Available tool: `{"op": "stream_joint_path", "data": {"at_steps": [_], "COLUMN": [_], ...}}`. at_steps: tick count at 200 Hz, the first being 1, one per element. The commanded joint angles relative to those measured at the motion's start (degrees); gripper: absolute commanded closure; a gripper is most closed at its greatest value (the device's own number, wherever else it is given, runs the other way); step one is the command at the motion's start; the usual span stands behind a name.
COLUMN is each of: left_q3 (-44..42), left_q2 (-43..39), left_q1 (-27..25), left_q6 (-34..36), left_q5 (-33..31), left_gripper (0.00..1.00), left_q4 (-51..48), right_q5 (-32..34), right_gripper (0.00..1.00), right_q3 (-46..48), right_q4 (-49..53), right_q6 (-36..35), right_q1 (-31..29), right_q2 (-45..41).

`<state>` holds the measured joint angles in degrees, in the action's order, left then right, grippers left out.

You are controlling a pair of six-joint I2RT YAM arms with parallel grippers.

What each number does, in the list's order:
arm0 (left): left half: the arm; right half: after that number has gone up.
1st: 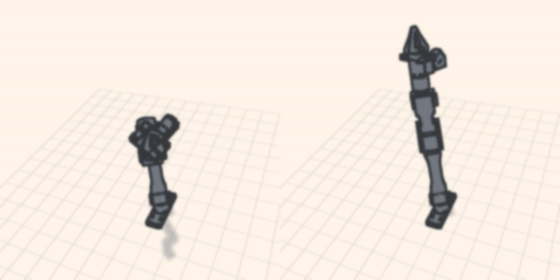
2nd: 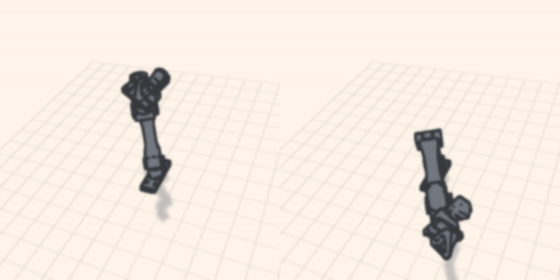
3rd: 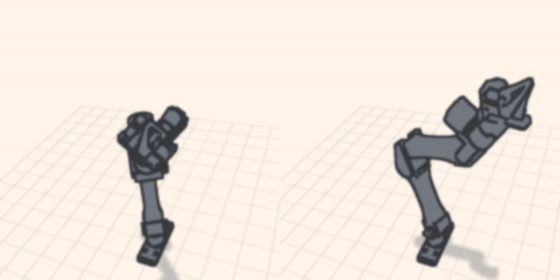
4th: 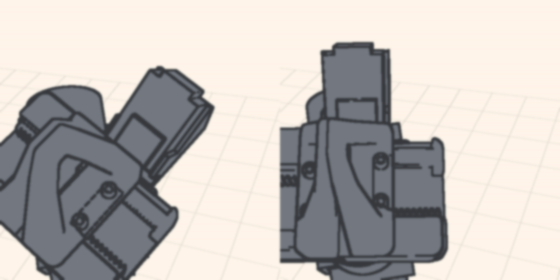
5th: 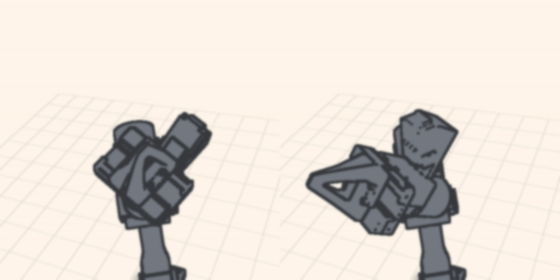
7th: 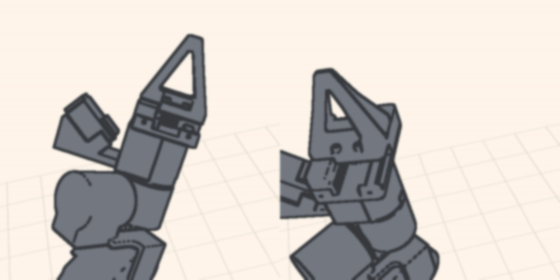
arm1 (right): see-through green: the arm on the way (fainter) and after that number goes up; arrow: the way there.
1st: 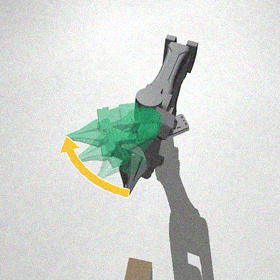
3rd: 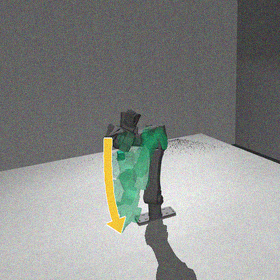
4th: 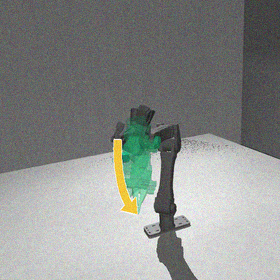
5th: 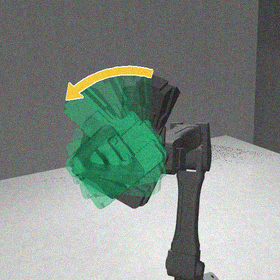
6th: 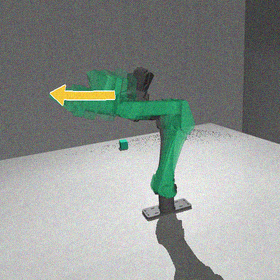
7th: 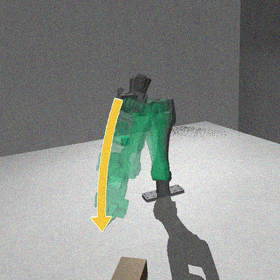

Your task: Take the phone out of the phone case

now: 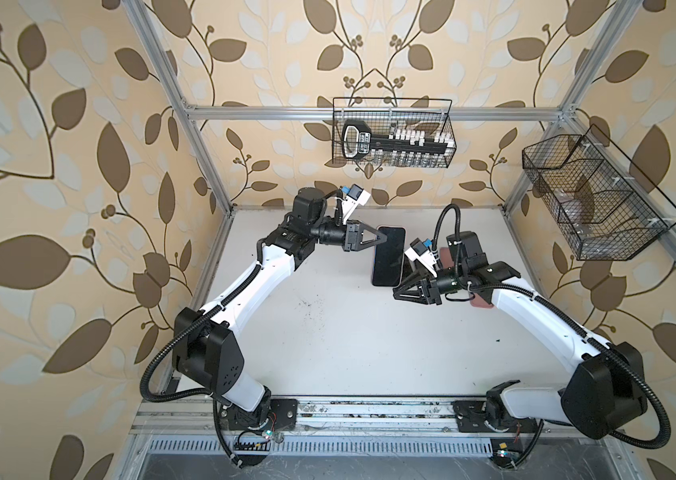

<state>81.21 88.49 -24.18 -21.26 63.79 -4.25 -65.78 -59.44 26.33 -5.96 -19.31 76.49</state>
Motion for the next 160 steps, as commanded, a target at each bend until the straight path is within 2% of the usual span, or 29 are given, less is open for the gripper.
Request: {"op": "stream_joint_path", "data": {"at_steps": [1, 66, 123, 141, 160], "left_q3": [0.17, 1.38, 3.1, 4.33, 5.86], "left_q2": [-2.98, -2.02, -0.9, -0.17, 0.72], "left_q1": [-3.76, -3.73, -3.74, -3.76, -3.71], "left_q6": [-0.52, -0.63, -0.54, 0.01, 0.48], "left_q5": [6.35, 6.61, 6.79, 7.09, 7.52], "left_gripper": [1.0, 1.0, 1.0, 1.0, 1.0], "left_q4": [0.82, 0.61, 0.21, -0.76, -1.61], "right_q5": [2.48, 5.9, 4.72, 4.54, 4.39], "right_gripper": [0.7, 0.69, 0.69, 0.67, 0.58], "right_q3": [0.12, 1.53, 1.26, 1.94, 2.78], "right_q4": [-7.37, -7.77, -2.97, -2.07, -1.18], "right_q6": [1.43, 0.86, -2.46, -2.95, -3.16], "right_q1": [0.25, 0.94, 1.11, 1.12, 1.12], "right_q2": [-1.49, -2.47, -1.97, -2.2, -2.87]}}
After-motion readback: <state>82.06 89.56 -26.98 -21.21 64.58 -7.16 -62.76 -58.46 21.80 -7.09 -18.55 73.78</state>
